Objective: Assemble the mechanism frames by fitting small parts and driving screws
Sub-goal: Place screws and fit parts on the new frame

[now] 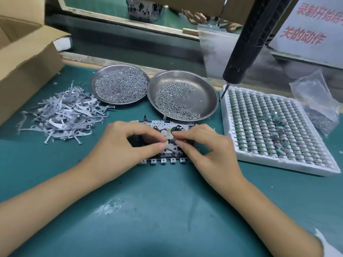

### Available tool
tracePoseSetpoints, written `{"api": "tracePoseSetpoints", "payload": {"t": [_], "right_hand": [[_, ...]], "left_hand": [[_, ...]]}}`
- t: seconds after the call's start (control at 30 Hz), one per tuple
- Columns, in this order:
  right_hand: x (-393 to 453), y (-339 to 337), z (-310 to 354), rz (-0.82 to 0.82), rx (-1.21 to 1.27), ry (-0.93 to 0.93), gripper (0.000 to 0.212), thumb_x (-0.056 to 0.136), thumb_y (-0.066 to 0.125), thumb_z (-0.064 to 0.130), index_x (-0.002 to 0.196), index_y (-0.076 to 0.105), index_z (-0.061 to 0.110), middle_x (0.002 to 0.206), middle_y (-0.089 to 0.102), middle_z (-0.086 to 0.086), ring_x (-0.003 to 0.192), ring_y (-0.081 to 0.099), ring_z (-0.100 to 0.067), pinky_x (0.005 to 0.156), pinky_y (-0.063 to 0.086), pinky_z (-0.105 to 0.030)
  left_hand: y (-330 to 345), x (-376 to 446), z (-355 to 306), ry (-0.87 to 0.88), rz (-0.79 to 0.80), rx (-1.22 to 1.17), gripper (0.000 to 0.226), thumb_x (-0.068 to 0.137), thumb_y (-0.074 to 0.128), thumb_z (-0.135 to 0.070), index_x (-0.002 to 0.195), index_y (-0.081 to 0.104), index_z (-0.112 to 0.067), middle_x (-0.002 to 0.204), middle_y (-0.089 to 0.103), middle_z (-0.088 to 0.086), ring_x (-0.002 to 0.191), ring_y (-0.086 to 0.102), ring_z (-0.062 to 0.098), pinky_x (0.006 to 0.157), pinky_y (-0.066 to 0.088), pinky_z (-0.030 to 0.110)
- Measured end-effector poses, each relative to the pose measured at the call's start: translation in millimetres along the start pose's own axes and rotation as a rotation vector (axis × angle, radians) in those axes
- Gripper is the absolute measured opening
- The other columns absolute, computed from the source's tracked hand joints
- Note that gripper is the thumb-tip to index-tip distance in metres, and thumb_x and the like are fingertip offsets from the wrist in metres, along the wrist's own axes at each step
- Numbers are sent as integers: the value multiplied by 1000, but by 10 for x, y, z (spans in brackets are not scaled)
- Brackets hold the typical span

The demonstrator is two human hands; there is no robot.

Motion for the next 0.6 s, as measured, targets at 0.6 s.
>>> {"api": "tracePoseSetpoints", "payload": {"t": [0.6], "right_hand": [[-51, -4, 24, 105, -47, -103, 23, 76, 75, -1, 99, 73, 5, 83, 72, -1, 82, 61, -16, 77, 50, -23]], "left_hand": [[-39, -15, -7, -25, -8, 85, 14, 65, 83, -22, 72, 75, -30, 71, 71, -13, 68, 66, -1, 67, 48, 9]]}}
Point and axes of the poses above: each hand's wrist, its own x-axis towards the middle knuckle, its own y-axis out of the palm, z = x × y, the point moved 2 cm from there along x, towards the middle knuckle
